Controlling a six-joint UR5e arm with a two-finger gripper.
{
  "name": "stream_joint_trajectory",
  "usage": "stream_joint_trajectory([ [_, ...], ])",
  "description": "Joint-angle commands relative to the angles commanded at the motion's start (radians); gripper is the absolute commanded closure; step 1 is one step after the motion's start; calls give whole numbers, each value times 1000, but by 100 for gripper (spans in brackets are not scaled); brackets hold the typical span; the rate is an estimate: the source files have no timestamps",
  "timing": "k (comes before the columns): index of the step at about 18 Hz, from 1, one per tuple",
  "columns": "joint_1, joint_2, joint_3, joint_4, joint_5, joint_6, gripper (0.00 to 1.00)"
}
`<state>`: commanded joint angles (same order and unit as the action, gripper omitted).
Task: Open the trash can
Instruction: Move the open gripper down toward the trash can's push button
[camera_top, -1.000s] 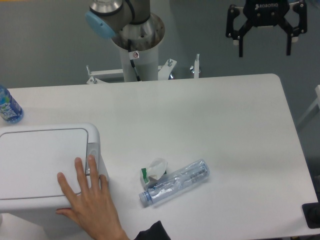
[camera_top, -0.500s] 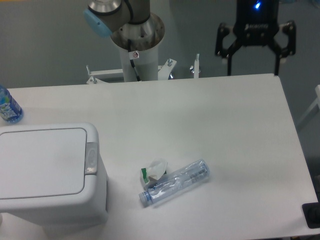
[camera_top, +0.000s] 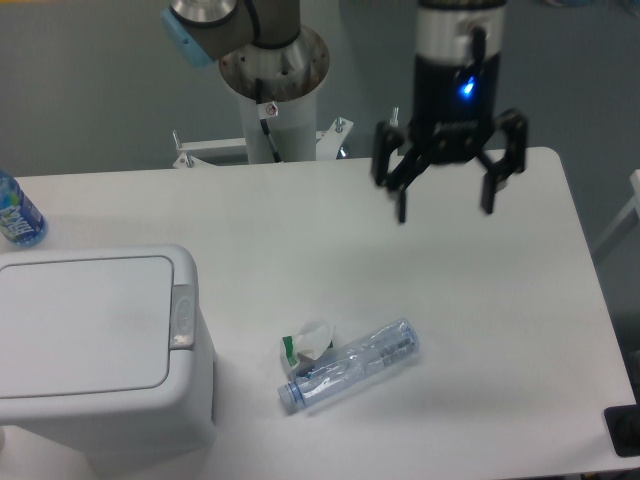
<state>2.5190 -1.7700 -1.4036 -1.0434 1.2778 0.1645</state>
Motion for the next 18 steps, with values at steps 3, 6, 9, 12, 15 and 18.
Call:
stream_joint_trajectory([
  [3,-68,-42,0,48,0,-101,0],
  [6,-106,-55,3,49,-2,-163,0],
  [9,-152,-60,-14,49,-5,-194,0],
  [12,-166,-57,-17,48,-23,-235,0],
  [15,-198,-58,-32,48,-35,-279,0],
  [18,-195,-63,-64,48,-116,-290,0],
])
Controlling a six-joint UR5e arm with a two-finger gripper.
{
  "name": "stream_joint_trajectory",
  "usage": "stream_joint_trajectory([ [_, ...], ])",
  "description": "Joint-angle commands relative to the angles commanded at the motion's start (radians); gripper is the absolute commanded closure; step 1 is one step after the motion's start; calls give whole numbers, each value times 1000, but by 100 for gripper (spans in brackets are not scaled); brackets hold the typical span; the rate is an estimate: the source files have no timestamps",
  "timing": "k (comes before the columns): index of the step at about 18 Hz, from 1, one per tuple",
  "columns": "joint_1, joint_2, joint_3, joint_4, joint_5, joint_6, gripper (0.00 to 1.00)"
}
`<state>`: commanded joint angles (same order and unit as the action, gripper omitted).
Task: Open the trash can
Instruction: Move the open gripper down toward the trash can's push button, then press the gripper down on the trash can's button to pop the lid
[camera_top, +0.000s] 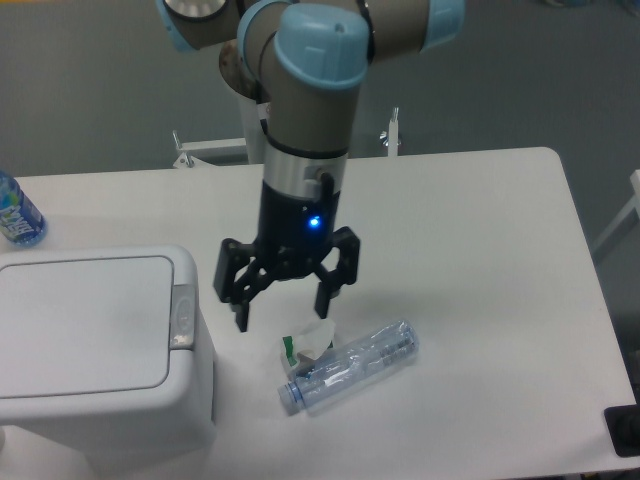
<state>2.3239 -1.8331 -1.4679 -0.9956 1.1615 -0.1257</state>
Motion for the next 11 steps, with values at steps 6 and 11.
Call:
stream_joint_trajectory([
  [6,5,14,-22,0,-25,-6,0],
  [11,17,17,-9,2,-46,-20,0],
])
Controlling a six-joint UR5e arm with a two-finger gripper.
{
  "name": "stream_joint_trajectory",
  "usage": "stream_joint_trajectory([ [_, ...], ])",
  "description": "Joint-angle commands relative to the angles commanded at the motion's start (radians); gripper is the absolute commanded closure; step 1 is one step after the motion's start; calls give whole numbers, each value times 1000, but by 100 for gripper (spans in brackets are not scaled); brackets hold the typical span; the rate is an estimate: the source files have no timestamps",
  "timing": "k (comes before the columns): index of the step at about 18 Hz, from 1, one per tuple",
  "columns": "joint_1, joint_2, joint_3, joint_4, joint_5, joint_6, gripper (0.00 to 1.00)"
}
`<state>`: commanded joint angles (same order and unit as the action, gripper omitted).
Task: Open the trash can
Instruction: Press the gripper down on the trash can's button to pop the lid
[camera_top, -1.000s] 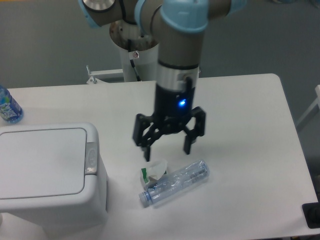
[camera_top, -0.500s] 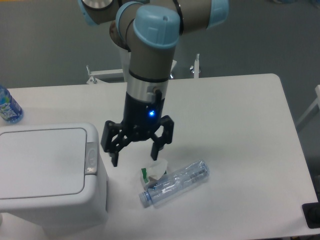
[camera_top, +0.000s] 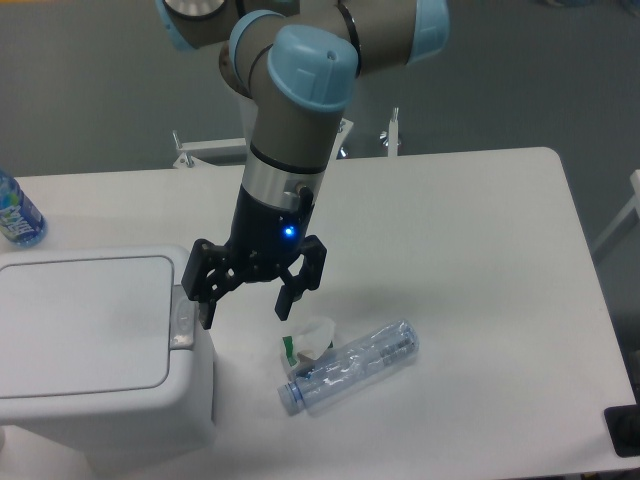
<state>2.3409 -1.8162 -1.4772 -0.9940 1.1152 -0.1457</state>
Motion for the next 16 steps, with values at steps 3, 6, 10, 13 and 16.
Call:
stream_joint_trajectory([
  [3,-6,2,-3,0,0,-5,0],
  [6,-11,0,-11,0,2,-5,0],
  [10,-15,0,-12,0,2,-5,0],
  [13,-17,-2,-14,0,2,-5,0],
  [16,-17,-3,-20,2,3,-3,0],
])
